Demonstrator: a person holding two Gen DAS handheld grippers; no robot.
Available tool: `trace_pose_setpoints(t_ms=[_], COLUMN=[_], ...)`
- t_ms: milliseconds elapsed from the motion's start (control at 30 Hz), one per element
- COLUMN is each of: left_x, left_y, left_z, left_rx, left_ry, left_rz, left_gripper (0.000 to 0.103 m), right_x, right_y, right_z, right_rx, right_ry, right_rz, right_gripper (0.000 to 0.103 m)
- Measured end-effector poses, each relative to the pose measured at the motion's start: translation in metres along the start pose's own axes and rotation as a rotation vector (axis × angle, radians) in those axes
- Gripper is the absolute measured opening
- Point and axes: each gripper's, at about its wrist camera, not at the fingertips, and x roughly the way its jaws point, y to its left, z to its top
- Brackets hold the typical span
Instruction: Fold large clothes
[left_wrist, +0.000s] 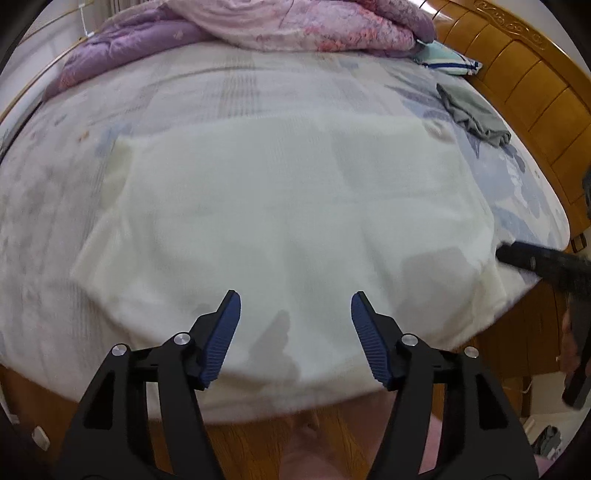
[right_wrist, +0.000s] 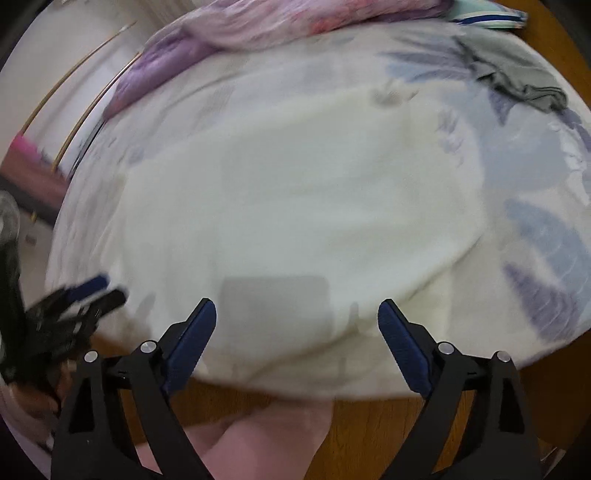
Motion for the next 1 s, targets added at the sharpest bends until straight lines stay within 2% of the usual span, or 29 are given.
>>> trace_pose_setpoints(t_ms=[167, 267, 400, 500, 533, 600, 633, 700, 767, 867, 933, 1000], left_x=[0.014, 0.029, 0.054, 0.065, 0.069, 0.077, 0.081, 0.087, 0.095, 0.110, 0.116, 0.118], left_y=[-0.012, -0.014, -0.022, -0.024, -0.025, -0.026, -0.026, -0.026, -0.024, -0.023, -0.023, -0.024], left_z=[0.039, 0.063, 0.095, 0.114, 0.120, 0.129, 0.135, 0.142, 0.148, 0.150, 0.151, 0.152], left_rx=[0.014, -0.017, 0.026, 0.022, 0.024, 0.024, 0.019, 0.007, -0.014, -0.028, -0.027, -0.021], left_ry=[-0.027, -0.019, 0.014, 0.028, 0.038, 0.057, 0.064, 0.072, 0.085, 0.132, 0.149, 0.158], left_rz=[0.009, -0.023, -0.001, 0.005, 0.010, 0.015, 0.013, 0.009, 0.000, 0.000, -0.003, 0.003], left_gripper=[0.067, 0.068, 0.068, 0.068, 0.068, 0.068, 0.068, 0.068, 0.068, 0.068, 0.068, 0.068], right_x=[0.021, 0.037, 0.064, 0.079, 0.083, 0.102, 0.116, 0.134, 0.137, 0.142, 0.138, 0.132], right_y=[-0.050, -0.076, -0.100, -0.107, -0.108, -0.118, -0.126, -0.138, -0.147, -0.153, -0.142, -0.129], right_z=[0.061, 0.094, 0.117, 0.132, 0.134, 0.141, 0.142, 0.139, 0.134, 0.111, 0.087, 0.072], right_rx=[0.084, 0.143, 0.150, 0.086, 0.065, 0.072, 0.110, 0.181, 0.221, 0.364, 0.348, 0.312], right_ry=[-0.009, 0.014, 0.051, 0.060, 0.051, 0.092, 0.145, 0.205, 0.202, 0.334, 0.411, 0.413], right_rz=[-0.026, -0.010, 0.035, 0.022, 0.047, 0.117, 0.207, 0.347, 0.432, 0.611, 0.637, 0.619], right_gripper=[0.087, 0.087, 0.088, 0.087, 0.087, 0.081, 0.080, 0.083, 0.090, 0.093, 0.093, 0.095])
